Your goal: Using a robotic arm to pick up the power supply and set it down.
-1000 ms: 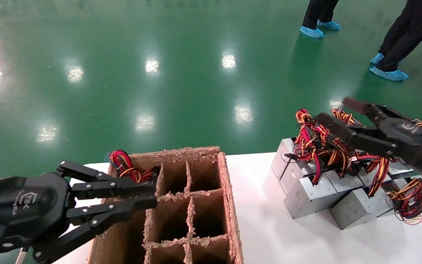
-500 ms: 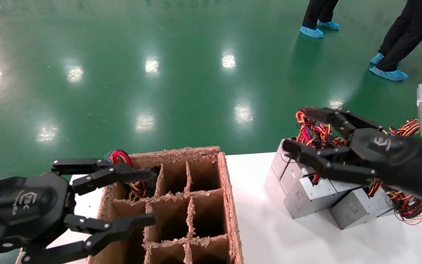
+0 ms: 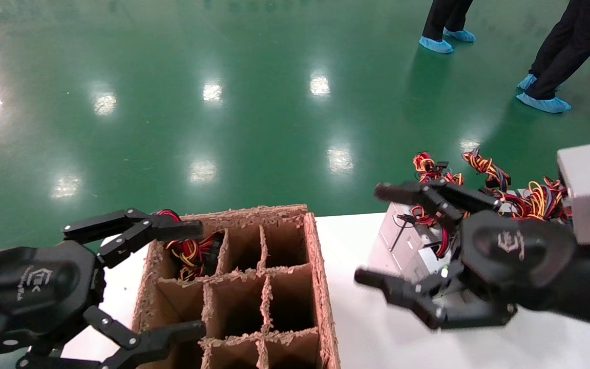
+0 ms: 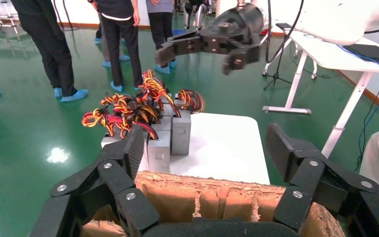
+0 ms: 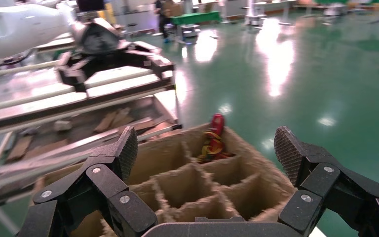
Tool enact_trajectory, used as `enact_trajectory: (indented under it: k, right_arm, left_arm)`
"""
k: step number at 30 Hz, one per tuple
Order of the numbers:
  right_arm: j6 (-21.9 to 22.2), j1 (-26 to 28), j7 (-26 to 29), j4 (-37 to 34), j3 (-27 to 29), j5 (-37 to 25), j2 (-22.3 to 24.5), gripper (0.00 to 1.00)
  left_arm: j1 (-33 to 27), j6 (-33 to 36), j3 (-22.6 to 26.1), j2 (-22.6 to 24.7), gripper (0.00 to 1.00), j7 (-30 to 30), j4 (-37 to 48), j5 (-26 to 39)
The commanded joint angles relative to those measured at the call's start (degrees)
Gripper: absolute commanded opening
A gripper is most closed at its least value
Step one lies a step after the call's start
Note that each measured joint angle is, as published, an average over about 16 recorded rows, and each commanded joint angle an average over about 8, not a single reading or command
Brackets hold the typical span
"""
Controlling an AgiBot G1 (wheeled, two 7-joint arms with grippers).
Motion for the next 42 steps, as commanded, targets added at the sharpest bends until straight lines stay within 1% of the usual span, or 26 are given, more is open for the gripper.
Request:
enact_trajectory:
  k: [1, 8, 14, 42]
  right_arm:
    - [-1.5, 0.5, -0.2, 0.4, -0.2, -0.1, -0.3, 1.00]
    - [-6.1, 2.2, -0.9, 1.7, -0.9, -0.4, -1.0, 1.00]
    - [-7.8, 2.8, -1.2, 2.2, -1.2, -0.5, -1.3, 1.00]
    - [-6.5, 2.4, -1.0, 1.8, -1.0, -0.5, -1.1, 1.00]
  left_arm:
    - [0.0, 0.0, 0.0, 0.0, 1.00, 0.0, 0.0, 0.0]
    - [0.0, 0.0, 0.0, 0.0, 1.00, 0.0, 0.0, 0.0]
    - [0.0, 0.0, 0.0, 0.0, 1.00, 0.0, 0.0, 0.0]
    - [0.0, 0.0, 0.0, 0.0, 1.00, 0.0, 0.0, 0.0]
